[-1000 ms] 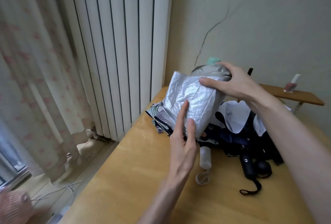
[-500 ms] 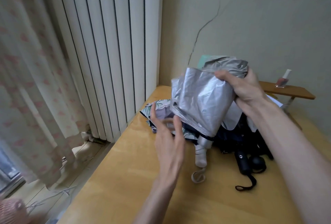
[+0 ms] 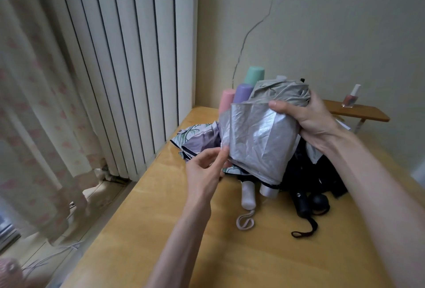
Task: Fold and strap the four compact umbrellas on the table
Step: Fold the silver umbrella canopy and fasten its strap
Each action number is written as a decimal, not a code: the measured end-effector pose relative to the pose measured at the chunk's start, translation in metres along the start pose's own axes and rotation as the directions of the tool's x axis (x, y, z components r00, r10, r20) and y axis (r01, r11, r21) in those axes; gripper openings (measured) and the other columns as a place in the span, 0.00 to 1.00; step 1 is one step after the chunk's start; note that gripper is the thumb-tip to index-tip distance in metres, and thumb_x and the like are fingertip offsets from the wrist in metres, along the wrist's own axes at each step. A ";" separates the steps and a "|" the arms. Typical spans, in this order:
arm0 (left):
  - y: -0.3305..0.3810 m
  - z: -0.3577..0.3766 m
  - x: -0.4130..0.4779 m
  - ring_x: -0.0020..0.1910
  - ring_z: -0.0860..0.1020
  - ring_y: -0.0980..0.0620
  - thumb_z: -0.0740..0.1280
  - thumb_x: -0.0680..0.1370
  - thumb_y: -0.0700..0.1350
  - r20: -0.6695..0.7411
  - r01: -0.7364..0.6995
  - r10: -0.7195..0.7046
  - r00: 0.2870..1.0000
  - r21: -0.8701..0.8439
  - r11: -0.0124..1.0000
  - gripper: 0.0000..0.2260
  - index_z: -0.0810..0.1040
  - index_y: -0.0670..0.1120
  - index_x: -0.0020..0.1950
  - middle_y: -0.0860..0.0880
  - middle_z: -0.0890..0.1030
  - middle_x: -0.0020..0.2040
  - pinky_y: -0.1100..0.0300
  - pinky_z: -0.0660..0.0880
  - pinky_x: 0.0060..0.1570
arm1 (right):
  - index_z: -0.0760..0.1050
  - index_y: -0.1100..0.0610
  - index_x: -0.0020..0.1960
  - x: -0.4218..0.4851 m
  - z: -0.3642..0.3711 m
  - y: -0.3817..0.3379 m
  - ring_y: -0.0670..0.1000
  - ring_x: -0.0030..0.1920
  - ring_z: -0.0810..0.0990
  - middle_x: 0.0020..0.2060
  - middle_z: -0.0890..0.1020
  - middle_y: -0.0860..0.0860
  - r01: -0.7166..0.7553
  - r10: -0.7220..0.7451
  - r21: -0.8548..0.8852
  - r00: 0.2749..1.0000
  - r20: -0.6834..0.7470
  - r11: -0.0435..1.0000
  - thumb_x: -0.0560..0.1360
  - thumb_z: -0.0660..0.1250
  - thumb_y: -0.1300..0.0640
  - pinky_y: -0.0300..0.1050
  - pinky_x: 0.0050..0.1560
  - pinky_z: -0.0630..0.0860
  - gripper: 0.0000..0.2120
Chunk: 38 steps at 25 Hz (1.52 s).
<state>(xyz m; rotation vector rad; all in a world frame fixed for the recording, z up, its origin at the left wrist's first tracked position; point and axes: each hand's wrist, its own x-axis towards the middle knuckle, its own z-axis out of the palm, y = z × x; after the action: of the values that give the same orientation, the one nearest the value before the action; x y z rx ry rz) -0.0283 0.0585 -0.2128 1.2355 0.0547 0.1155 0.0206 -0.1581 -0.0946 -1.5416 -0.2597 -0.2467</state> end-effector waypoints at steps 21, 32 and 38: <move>-0.001 -0.002 0.004 0.59 0.84 0.47 0.71 0.80 0.38 0.215 0.163 -0.101 0.971 -0.296 0.941 0.18 0.81 0.40 0.70 0.40 0.85 0.63 0.56 0.81 0.63 | 0.78 0.58 0.63 -0.003 0.003 0.007 0.53 0.56 0.87 0.55 0.88 0.54 -0.070 0.057 -0.089 0.988 -0.145 0.994 0.71 0.82 0.60 0.52 0.66 0.81 0.24; -0.008 -0.004 0.005 0.54 0.84 0.45 0.77 0.73 0.51 0.137 0.102 -0.084 0.987 -0.131 0.986 0.21 0.86 0.40 0.61 0.42 0.88 0.54 0.50 0.79 0.58 | 0.79 0.57 0.60 -0.008 0.004 -0.003 0.52 0.54 0.87 0.52 0.88 0.53 -0.060 0.050 -0.146 0.996 -0.073 0.987 0.71 0.81 0.62 0.51 0.65 0.81 0.20; -0.002 -0.001 0.006 0.45 0.81 0.50 0.71 0.79 0.46 0.107 0.073 -0.039 0.993 -0.332 0.941 0.12 0.86 0.41 0.58 0.46 0.86 0.48 0.60 0.79 0.45 | 0.80 0.56 0.58 -0.005 0.006 0.000 0.49 0.51 0.87 0.49 0.89 0.50 -0.059 0.021 -0.232 0.986 -0.163 0.971 0.70 0.84 0.58 0.50 0.62 0.82 0.20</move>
<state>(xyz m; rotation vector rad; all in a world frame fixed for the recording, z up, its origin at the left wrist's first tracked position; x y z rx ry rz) -0.0223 0.0593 -0.2145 0.8959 -0.0159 0.0121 0.0155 -0.1519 -0.0962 -1.7497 -0.0739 -0.3783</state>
